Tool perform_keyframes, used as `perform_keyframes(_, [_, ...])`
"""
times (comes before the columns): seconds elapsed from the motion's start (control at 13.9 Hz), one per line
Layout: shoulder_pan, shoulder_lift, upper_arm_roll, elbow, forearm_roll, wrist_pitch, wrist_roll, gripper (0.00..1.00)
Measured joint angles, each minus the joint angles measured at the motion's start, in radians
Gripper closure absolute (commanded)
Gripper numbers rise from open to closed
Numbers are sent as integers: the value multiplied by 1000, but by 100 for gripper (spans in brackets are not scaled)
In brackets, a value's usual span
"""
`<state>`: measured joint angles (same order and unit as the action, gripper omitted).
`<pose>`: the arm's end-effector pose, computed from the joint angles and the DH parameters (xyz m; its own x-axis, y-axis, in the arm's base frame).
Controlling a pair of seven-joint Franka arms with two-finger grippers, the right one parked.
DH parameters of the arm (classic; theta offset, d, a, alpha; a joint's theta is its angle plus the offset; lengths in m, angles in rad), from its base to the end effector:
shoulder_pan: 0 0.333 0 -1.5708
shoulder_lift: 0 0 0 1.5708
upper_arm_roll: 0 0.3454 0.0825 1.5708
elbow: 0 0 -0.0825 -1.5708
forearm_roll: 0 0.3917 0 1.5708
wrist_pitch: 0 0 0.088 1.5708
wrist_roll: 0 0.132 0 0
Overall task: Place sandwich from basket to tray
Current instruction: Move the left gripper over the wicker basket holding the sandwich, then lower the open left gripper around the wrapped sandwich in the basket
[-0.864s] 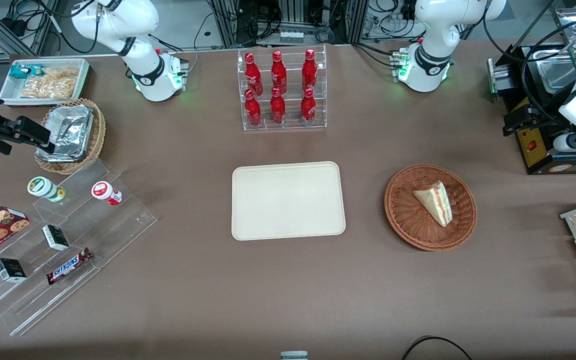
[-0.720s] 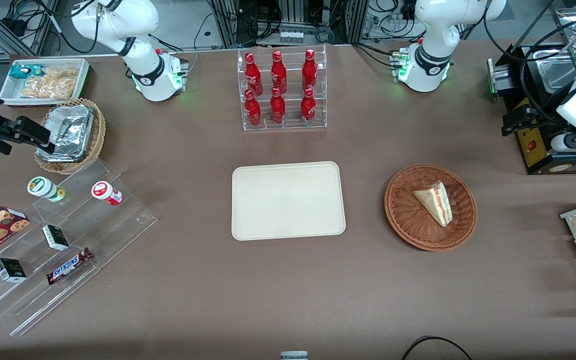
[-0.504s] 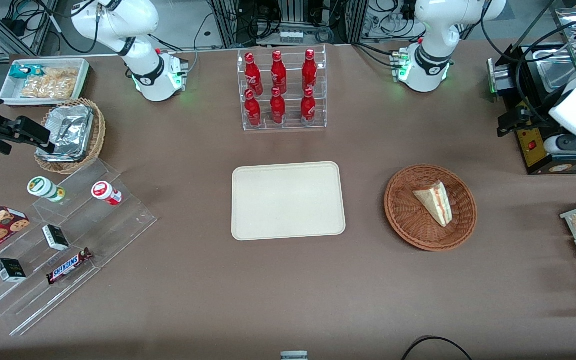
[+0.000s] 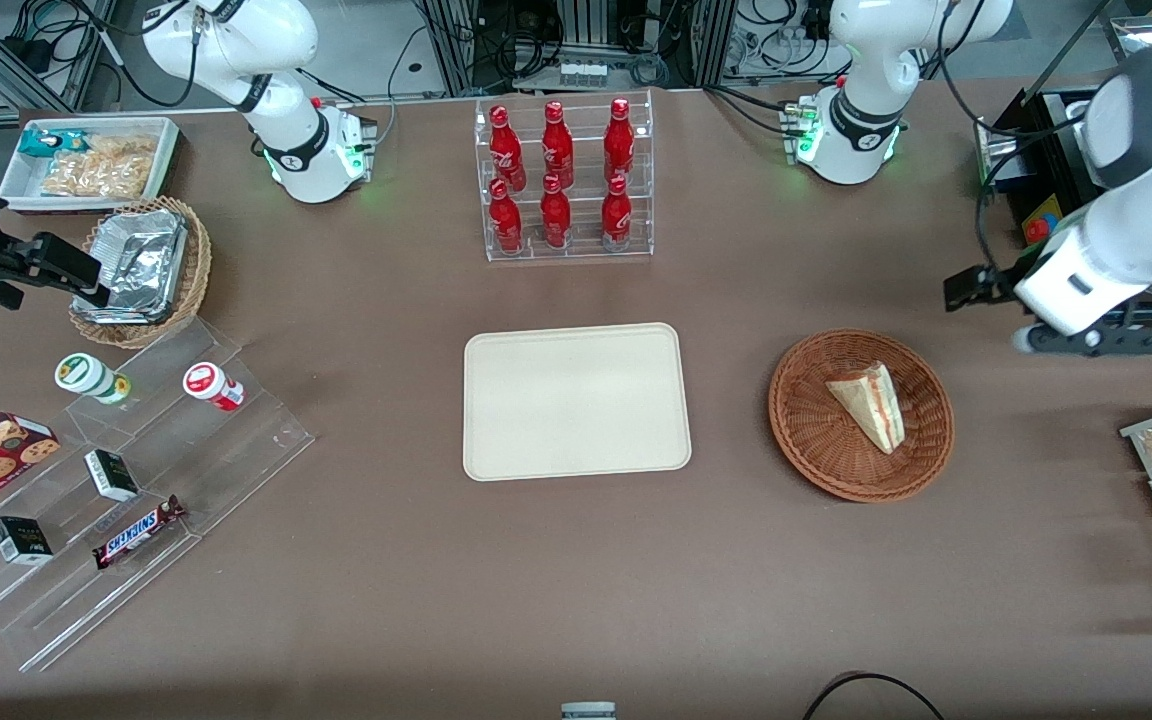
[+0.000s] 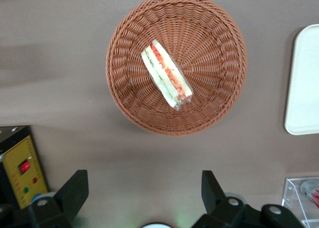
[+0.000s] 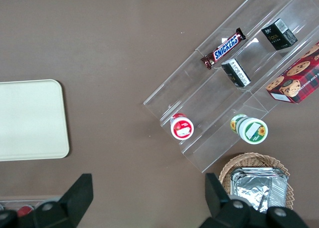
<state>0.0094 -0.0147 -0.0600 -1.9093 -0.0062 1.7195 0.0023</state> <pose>0.5379 -0.0281 0.4878 0.9834 -0.0510 -0.1742 -0.0509 -0.9987 0.0054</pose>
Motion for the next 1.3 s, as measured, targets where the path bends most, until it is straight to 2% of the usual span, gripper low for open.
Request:
perform_keyframes(0.5, [0,5,-4,-256,0,363,-54,0])
perform_keyframes(1.3, [-65,96,-31,-349,0,613,-657,0])
